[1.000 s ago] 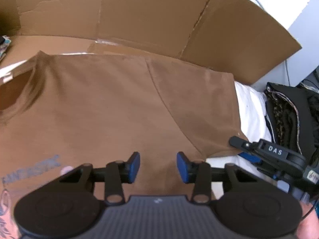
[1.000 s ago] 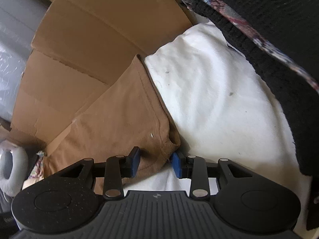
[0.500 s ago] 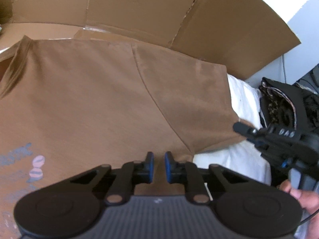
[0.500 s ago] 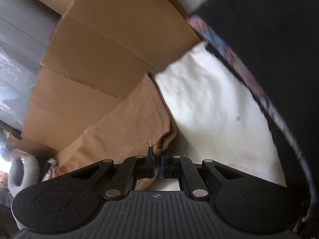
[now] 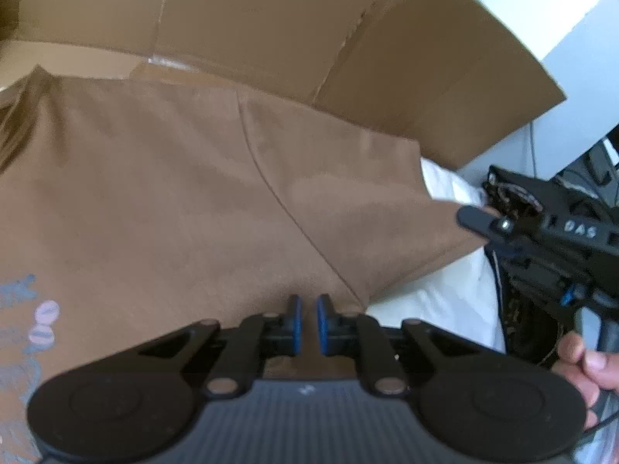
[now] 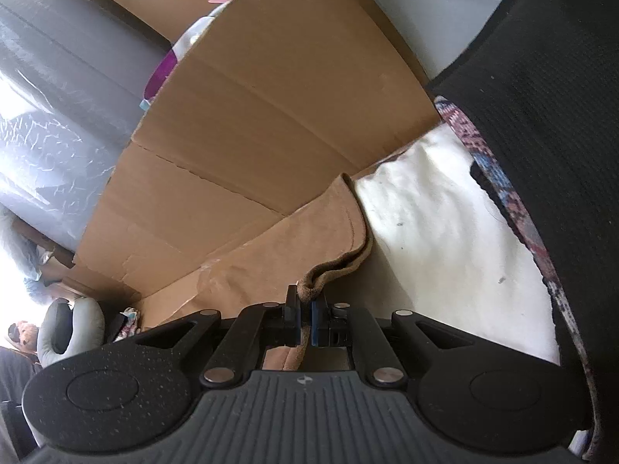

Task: Fold clothes
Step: 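Close the left tool on the shoulder seam while the right tool folds the sleeve inward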

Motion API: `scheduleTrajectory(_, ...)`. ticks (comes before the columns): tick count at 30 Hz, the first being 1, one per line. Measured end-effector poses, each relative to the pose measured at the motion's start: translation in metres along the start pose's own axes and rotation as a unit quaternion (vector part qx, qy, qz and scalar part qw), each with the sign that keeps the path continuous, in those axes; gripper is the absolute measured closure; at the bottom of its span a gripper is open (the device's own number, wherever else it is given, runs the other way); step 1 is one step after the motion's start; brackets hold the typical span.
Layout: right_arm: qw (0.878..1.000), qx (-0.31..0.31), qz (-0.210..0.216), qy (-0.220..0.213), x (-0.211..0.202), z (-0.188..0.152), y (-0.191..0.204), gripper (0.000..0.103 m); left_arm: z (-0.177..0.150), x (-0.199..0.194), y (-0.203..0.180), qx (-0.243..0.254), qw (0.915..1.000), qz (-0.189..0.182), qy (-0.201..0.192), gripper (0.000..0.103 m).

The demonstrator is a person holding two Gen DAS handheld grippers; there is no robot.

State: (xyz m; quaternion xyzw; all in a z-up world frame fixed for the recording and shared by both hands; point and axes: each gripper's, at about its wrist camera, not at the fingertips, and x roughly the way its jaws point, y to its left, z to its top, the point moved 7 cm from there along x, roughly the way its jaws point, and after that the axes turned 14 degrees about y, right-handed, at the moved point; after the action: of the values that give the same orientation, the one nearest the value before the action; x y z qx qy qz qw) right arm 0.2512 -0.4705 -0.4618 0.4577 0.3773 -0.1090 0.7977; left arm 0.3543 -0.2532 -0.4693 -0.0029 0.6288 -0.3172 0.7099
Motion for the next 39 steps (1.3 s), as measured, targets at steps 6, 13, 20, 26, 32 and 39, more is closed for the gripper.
scheduleTrajectory(6, 1.000, -0.004, 0.002, -0.001, -0.002, 0.001, 0.003, 0.100, 0.000, -0.002, -0.006, 0.006, 0.9997, -0.023, -0.004, 0.095)
scheduleTrajectory(13, 1.000, -0.009, 0.016, 0.005, -0.006, 0.000, 0.014, 0.100, -0.003, 0.014, -0.018, 0.029, 0.9991, -0.030, 0.010, 0.096)
scheduleTrajectory(20, 0.999, -0.035, 0.030, 0.021, -0.004, -0.009, 0.032, 0.100, -0.002, 0.029, -0.010, 0.007, 0.9993, -0.034, 0.016, 0.098)
scheduleTrajectory(26, 0.996, -0.065, 0.048, 0.037, -0.004, -0.020, 0.050, 0.100, -0.006, 0.035, -0.001, -0.039, 0.9976, -0.057, 0.011, 0.099)
scheduleTrajectory(32, 0.991, -0.100, 0.059, 0.059, 0.000, -0.033, 0.071, 0.100, -0.008, 0.038, 0.009, -0.090, 0.9923, -0.084, 0.005, 0.102)
scheduleTrajectory(39, 0.988, -0.118, 0.062, 0.080, 0.008, -0.050, 0.084, 0.100, -0.009, 0.042, 0.017, -0.147, 0.9827, -0.113, 0.001, 0.102)
